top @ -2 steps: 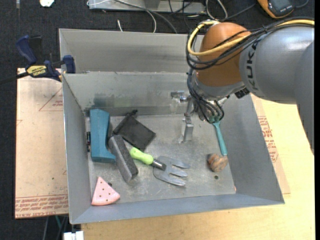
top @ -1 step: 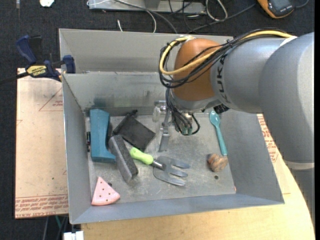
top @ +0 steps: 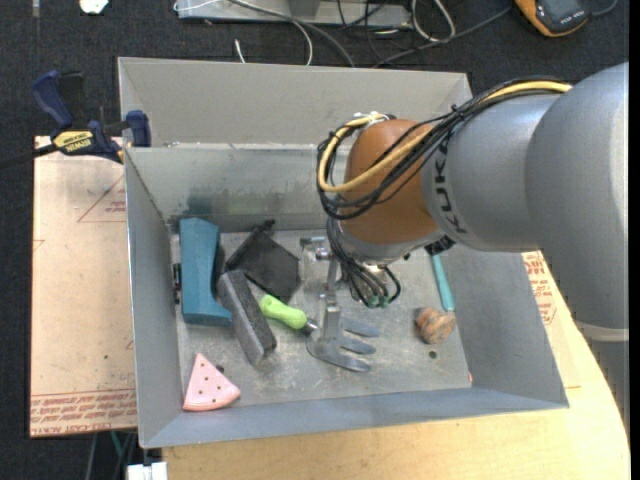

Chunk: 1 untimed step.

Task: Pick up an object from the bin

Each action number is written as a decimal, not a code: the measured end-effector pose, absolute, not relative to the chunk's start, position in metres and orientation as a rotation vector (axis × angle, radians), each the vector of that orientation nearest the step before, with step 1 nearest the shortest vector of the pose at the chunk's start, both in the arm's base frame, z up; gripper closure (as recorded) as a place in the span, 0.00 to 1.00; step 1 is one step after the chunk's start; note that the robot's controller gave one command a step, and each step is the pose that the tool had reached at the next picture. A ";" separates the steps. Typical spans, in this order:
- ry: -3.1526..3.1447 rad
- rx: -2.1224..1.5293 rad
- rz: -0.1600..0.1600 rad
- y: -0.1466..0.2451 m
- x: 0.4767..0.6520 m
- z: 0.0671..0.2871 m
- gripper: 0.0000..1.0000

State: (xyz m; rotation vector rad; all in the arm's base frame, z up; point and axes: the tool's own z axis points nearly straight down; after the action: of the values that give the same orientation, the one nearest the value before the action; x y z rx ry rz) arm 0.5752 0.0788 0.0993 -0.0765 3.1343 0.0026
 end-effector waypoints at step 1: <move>3.130 -0.088 0.006 0.098 0.579 0.073 0.00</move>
Offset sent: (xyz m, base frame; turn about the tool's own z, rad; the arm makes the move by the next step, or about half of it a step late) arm -0.0240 0.0154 -0.0293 -0.1570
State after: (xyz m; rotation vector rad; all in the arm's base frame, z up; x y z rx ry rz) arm 0.5793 0.0975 0.0728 -0.0879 3.1301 0.0061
